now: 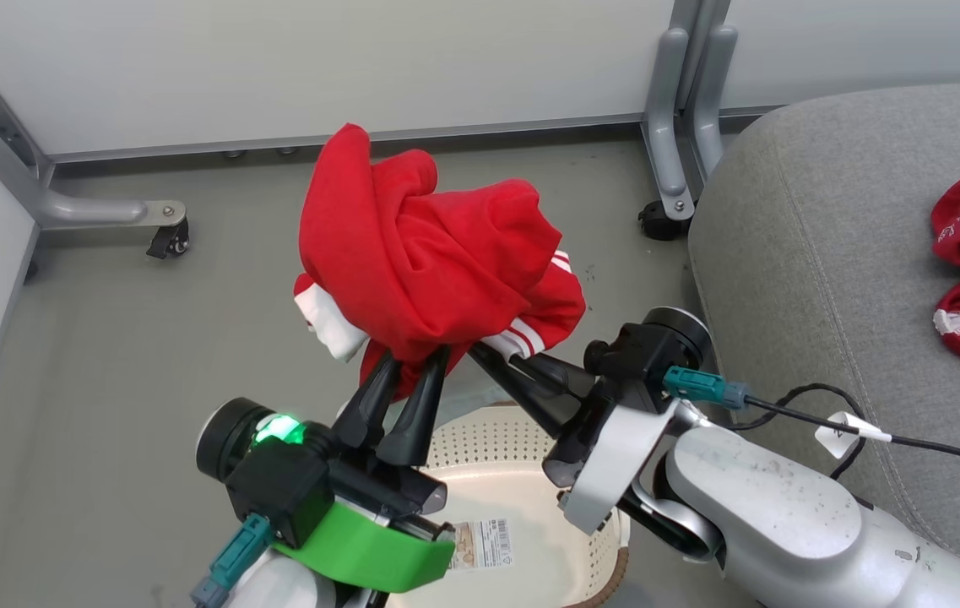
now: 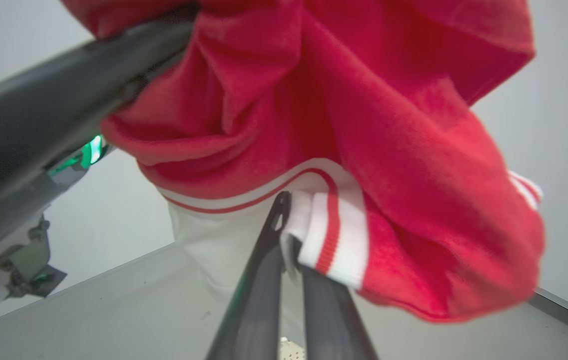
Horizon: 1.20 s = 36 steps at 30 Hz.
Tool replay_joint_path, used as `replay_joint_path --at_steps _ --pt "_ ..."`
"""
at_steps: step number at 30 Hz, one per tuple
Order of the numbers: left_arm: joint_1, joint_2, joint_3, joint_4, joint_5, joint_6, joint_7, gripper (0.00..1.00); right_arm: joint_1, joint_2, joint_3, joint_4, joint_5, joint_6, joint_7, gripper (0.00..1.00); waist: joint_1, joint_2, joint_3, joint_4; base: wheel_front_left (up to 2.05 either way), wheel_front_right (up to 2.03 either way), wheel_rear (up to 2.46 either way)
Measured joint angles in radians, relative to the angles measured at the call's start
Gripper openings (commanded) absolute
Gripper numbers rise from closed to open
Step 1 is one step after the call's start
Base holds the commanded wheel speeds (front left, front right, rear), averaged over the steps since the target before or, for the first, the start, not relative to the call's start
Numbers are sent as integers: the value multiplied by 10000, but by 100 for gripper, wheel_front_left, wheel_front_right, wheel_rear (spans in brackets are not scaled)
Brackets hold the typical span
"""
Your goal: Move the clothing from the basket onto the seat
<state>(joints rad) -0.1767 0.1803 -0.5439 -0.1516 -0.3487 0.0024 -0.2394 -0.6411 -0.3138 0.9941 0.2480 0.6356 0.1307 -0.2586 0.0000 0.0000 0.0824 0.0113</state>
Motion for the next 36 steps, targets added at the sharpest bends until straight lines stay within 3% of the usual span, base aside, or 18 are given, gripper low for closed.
replay_joint_path --at_steps 6,7,8,9,21,36 --pt "-1 77 -29 58 12 77 21 0 -19 -8 -50 29 54 0 -29 0 0 0 -8 -1 0 0 0" --pt "-1 125 -48 92 35 82 105 4 -20 -8 -92 21 52 0 -29 0 0 1 -14 -6 0 0 0" --pt "0 134 -42 109 35 148 113 24 -20 -8 -123 15 52 0 -29 0 0 0 -17 -9 0 0 0" --pt "0 134 -23 111 35 198 151 100 -20 2 -180 8 50 0 -29 0 0 0 -20 -14 0 0 0" --pt "426 708 -196 148 165 326 773 100 154 153 -1127 59 -301 2 -31 0 0 0 -41 -6 0 0 0" --pt "1079 1177 -941 245 334 140 1254 100 862 -92 -1695 291 -495 0 -31 0 0 1 -41 44 0 0 0"
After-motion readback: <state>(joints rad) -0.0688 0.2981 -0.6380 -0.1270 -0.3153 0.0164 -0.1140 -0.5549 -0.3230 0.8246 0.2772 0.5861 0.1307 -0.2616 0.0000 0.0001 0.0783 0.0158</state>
